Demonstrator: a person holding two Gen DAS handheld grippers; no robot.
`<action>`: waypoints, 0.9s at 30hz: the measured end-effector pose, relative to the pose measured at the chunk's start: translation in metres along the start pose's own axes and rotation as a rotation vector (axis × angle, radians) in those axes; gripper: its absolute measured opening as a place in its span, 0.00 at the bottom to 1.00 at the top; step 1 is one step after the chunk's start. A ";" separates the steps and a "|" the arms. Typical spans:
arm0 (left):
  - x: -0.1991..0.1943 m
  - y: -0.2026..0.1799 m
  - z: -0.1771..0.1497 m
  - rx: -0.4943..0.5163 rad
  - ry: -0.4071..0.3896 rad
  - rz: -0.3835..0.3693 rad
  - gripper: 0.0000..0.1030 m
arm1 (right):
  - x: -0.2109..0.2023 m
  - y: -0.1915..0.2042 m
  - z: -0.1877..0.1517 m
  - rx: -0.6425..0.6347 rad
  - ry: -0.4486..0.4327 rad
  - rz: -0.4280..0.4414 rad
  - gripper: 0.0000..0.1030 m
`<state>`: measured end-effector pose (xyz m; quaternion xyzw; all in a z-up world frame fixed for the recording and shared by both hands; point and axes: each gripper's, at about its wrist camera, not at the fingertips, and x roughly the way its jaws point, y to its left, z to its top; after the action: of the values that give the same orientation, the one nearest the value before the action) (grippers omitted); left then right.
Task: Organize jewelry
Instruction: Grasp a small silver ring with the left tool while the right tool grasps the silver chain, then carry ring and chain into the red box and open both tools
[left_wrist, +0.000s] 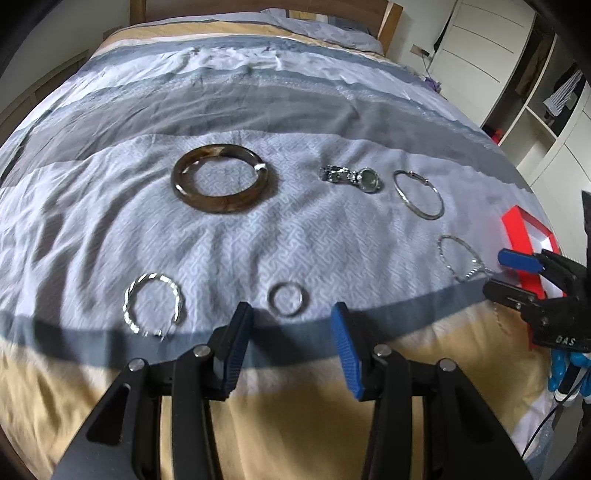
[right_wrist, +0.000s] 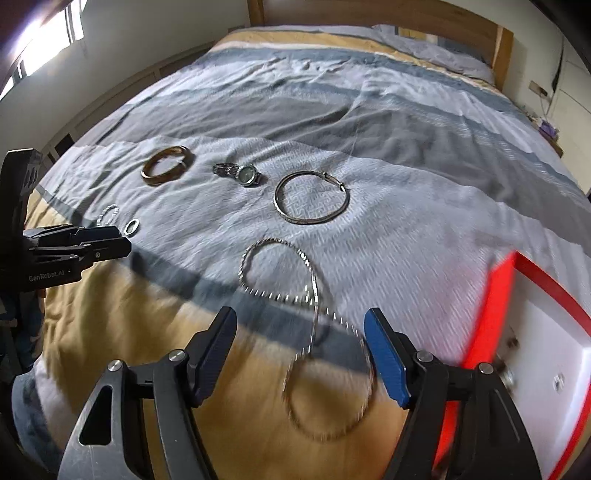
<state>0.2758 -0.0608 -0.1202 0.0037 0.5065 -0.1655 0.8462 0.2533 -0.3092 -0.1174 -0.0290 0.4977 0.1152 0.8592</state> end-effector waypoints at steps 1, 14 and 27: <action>0.002 0.000 0.000 0.002 -0.002 -0.001 0.40 | 0.006 -0.001 0.002 0.000 0.006 0.000 0.69; -0.003 -0.005 -0.008 0.017 -0.027 0.003 0.18 | 0.021 0.012 -0.013 0.024 0.040 0.063 0.05; -0.073 -0.021 -0.046 0.042 -0.075 -0.003 0.18 | -0.062 0.065 -0.042 0.049 -0.099 0.138 0.05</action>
<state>0.1985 -0.0519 -0.0765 0.0142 0.4707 -0.1775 0.8641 0.1733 -0.2635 -0.0808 0.0320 0.4583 0.1633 0.8731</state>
